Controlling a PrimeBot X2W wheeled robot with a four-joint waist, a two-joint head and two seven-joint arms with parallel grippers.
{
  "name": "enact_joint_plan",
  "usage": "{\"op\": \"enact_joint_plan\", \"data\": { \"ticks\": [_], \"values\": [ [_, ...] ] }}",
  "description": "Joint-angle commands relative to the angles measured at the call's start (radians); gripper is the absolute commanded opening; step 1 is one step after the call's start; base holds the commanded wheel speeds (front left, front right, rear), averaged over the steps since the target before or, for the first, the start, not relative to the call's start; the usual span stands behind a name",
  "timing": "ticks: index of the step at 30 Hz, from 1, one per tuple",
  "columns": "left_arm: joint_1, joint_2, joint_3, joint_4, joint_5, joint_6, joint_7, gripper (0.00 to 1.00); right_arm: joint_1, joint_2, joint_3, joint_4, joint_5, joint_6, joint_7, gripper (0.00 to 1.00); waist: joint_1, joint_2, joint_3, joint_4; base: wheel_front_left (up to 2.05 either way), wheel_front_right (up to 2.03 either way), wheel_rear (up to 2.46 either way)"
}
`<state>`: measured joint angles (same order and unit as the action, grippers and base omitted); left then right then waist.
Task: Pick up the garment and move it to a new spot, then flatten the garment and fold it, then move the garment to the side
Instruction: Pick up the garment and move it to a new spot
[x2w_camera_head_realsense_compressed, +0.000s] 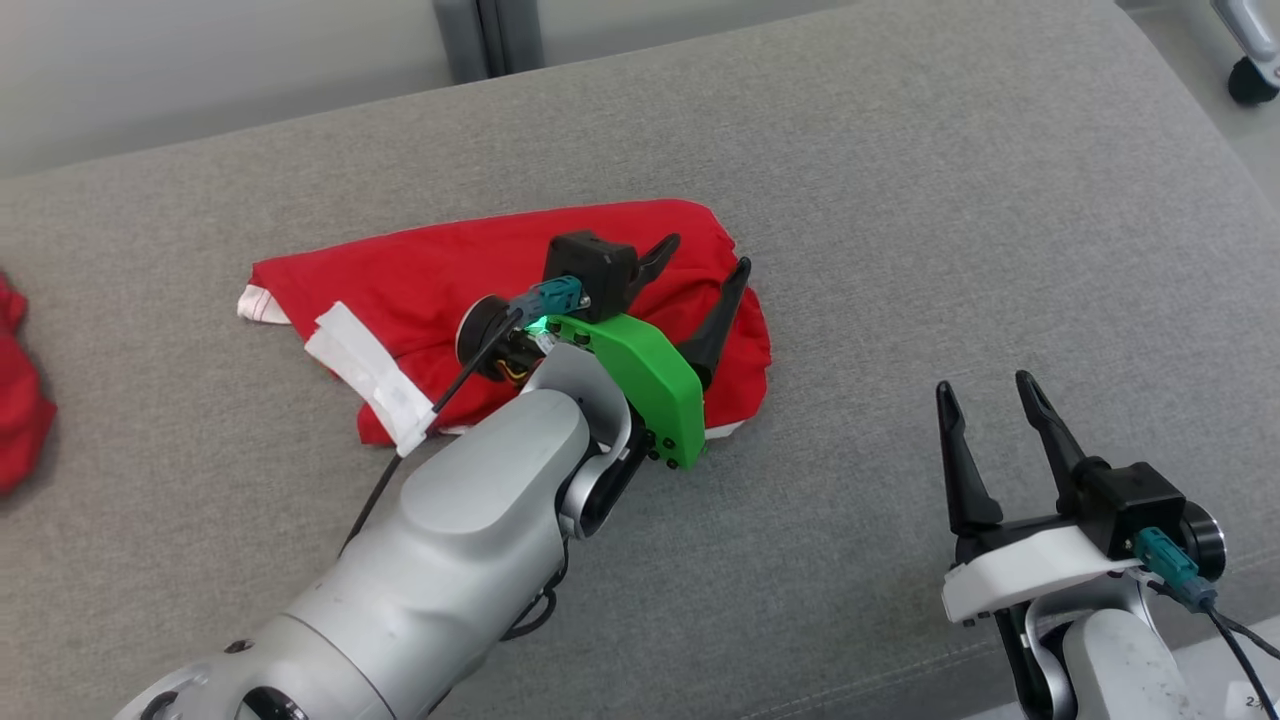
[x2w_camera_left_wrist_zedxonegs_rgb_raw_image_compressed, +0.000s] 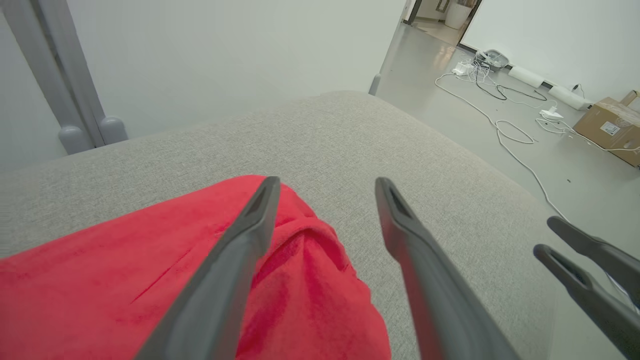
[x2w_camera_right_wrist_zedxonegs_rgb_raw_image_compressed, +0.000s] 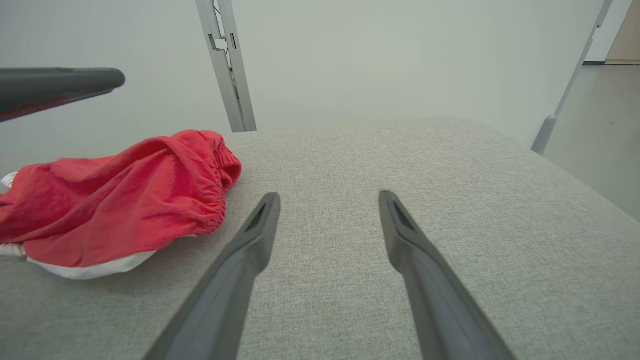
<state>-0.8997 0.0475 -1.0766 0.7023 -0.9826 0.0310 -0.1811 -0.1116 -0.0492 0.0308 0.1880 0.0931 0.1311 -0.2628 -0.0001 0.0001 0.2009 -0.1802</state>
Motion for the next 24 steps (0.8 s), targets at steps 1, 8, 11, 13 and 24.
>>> {"op": "enact_joint_plan", "data": {
  "ticks": [1,8,11,13,24],
  "values": [
    [-0.016,0.006,-0.006,0.01,-0.004,0.001,-0.021,1.0,0.0,-0.002,-0.004,0.001,-0.01,-0.001,-0.003,1.0,0.0001,-0.0001,-0.028,0.036,0.0,0.0,0.0],
    [0.016,0.005,0.006,0.077,0.041,0.016,-0.083,1.0,0.024,-0.002,-0.034,0.003,-0.037,-0.001,-0.003,1.0,0.0001,-0.0001,-0.09,0.104,0.0,0.0,0.0],
    [0.053,0.013,0.074,0.061,0.084,0.03,-0.085,1.0,0.033,-0.002,-0.052,0.001,-0.052,-0.001,-0.003,1.0,0.0001,-0.0001,-0.12,0.133,0.0,0.0,0.0],
    [0.108,0.025,0.132,0.025,0.117,0.043,-0.084,1.0,0.044,-0.002,-0.064,-0.001,-0.058,-0.001,-0.003,1.0,0.0001,-0.0001,-0.138,0.151,0.0,0.0,0.0],
    [0.52,0.091,0.459,-0.297,0.352,0.089,-0.083,1.0,0.103,-0.002,-0.061,-0.007,-0.062,-0.001,-0.003,1.0,0.0001,-0.0001,-0.2,0.212,0.0,0.0,0.0]
  ]
}}
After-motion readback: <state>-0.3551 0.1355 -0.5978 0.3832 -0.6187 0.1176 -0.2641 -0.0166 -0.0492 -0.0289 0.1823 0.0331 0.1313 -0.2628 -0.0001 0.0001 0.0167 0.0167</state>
